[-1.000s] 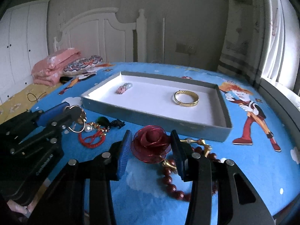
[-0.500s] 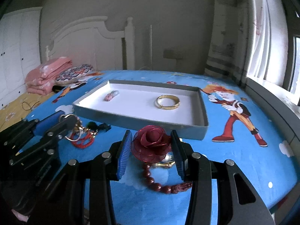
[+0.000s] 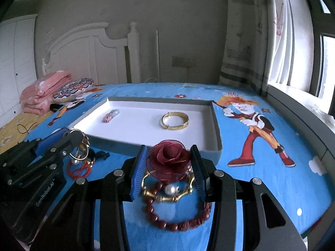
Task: Organize jewelry
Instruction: 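Carry the ring and rose brooch into the tray and open both tools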
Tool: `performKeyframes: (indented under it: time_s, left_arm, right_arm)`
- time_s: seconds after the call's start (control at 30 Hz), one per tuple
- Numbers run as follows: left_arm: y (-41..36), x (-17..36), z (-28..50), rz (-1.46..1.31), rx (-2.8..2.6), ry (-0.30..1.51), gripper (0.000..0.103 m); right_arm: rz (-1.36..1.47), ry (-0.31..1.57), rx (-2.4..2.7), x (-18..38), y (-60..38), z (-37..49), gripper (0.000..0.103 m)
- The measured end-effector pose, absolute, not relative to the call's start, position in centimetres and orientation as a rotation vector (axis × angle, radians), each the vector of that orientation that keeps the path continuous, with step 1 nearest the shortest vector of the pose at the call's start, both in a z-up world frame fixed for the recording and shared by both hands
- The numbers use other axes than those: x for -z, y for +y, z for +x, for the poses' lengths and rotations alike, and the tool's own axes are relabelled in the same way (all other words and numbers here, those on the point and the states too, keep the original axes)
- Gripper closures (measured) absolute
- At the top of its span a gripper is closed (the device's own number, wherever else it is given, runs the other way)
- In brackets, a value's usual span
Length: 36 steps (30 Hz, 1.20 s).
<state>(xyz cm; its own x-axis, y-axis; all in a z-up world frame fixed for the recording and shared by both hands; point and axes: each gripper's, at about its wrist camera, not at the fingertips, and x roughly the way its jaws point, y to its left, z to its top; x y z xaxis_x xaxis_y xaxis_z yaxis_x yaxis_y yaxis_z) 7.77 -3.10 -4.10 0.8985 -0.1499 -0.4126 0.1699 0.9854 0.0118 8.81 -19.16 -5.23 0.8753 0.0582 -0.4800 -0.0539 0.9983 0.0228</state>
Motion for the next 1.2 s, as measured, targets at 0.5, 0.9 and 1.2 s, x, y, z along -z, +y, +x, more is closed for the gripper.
performKeyframes:
  time_s: [0.5,0.9,1.2]
  left_arm:
    - [-4.6,1.5,14.2,0.062,0.145,0.425,0.082]
    - [-4.7,0.9,21.7,0.043,0.095,0.496,0.082]
    - [-4.3,1.6,25.6,0.019,0.05,0.543,0.081]
  right_arm:
    - [-0.003,0.506,-0.044,3.6,-19.2,14.0,0.062]
    - [0.005,0.556,-0.019,2.3,-19.0,20.5,0.062]
    - [0.02,0.63,0.021,3.2,-20.1,24.2,0.061]
